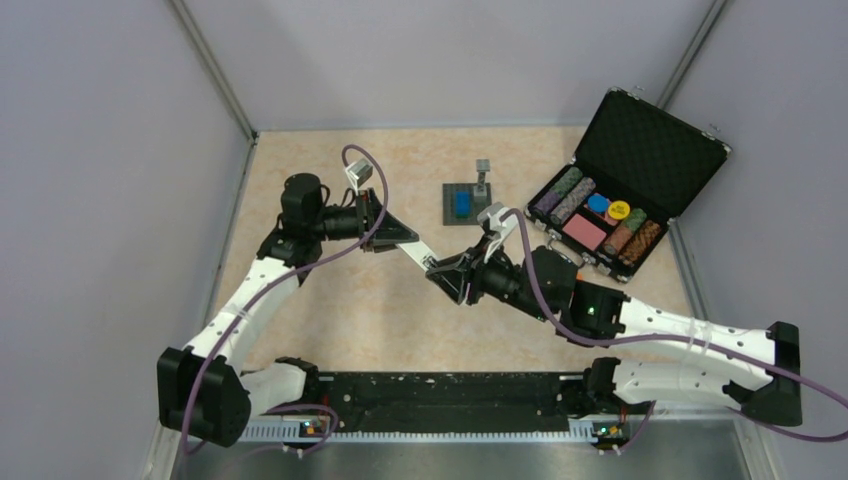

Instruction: Load the batteries into the remote control

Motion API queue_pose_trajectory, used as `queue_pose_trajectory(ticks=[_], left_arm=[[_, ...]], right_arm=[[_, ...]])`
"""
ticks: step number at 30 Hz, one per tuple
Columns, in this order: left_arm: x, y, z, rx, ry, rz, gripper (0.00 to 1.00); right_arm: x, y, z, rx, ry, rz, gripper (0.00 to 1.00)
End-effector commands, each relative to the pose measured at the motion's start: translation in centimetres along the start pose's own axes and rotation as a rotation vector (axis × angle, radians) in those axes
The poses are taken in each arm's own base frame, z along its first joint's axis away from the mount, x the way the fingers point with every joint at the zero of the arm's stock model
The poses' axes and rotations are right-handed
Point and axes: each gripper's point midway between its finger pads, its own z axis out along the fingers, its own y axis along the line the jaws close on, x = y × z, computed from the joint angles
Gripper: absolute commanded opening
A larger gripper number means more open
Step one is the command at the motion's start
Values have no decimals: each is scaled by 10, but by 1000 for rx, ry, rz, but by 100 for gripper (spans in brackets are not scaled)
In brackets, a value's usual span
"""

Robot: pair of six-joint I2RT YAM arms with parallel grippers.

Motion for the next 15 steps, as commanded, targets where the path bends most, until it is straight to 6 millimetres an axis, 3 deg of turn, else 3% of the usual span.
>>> queue_pose_trajectory(ticks=[1,9,15], left_arm=[[6,-12,-5,27,10,71,0],[8,-8,-5,21,12,71,0],[7,-6,-4,13,12,82,0]], right_arm=[[-31,7,-3,18,-66,49,38],[-32,2,-10,67,-36,86,37],[-20,4,-20,49,27,116,22]])
